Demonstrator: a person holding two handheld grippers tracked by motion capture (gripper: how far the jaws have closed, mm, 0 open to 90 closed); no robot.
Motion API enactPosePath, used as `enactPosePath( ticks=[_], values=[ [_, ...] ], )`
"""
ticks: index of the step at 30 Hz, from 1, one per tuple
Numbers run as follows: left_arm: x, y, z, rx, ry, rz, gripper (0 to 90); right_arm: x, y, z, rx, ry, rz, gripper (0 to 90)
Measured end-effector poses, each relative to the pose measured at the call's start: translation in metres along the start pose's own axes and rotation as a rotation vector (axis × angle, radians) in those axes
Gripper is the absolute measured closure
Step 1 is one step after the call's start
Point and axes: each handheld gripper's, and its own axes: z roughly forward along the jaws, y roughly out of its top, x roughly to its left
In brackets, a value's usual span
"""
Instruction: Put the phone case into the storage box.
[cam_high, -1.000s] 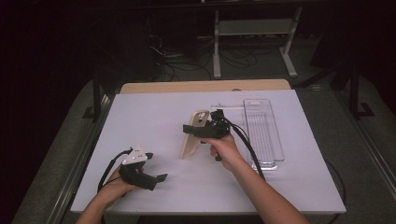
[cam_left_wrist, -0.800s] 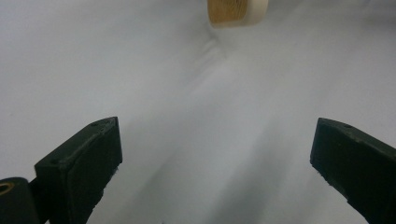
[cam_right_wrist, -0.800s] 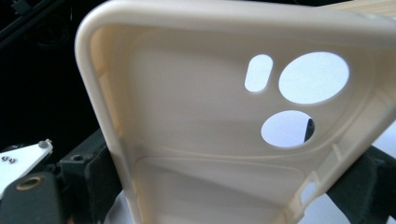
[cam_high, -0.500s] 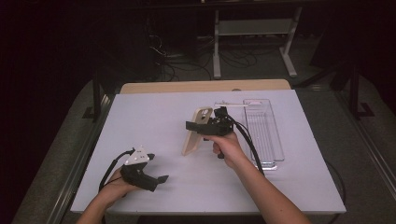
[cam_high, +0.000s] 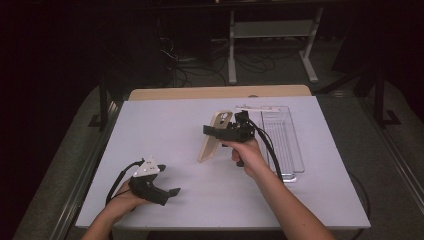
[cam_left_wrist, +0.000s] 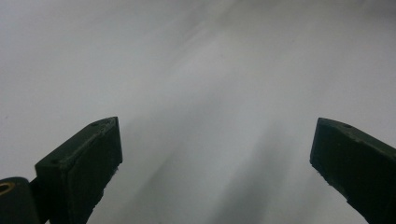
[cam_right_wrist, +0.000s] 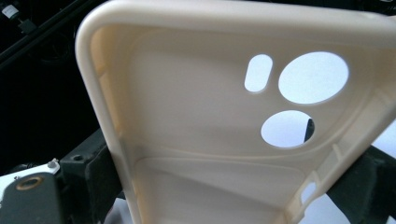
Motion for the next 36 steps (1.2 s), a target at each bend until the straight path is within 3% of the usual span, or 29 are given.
enactPosePath(
  ticks=[36],
  values=[
    [0.002, -0.001, -0.001, -0.012, 0.016, 0.005, 2.0, -0.019, 0.026, -0.042, -0.123, -0.043, 0.034, 9.4]
  ],
)
